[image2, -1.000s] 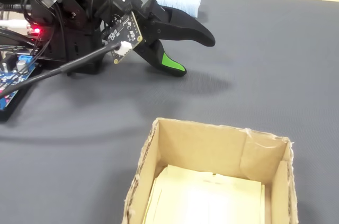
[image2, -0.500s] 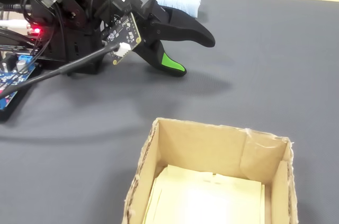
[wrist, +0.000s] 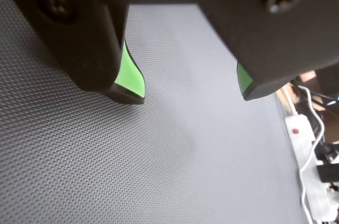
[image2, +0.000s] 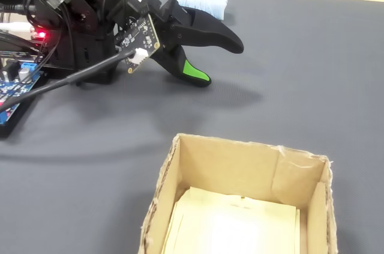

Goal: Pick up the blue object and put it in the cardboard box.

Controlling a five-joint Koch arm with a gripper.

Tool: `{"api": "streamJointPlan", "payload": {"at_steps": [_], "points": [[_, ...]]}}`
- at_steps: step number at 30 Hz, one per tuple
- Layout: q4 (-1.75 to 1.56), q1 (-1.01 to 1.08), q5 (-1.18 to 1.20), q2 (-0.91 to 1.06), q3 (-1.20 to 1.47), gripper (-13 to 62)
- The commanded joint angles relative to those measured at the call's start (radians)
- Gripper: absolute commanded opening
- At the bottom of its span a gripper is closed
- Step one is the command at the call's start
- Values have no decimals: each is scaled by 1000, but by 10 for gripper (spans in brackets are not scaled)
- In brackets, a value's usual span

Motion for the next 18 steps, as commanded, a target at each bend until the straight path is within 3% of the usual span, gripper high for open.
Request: {"api": "streamJointPlan", "payload": {"at_steps": [1, 18], "points": [[38, 0, 32, 87, 37, 345], [35, -23, 75, 86, 37, 337]]}}
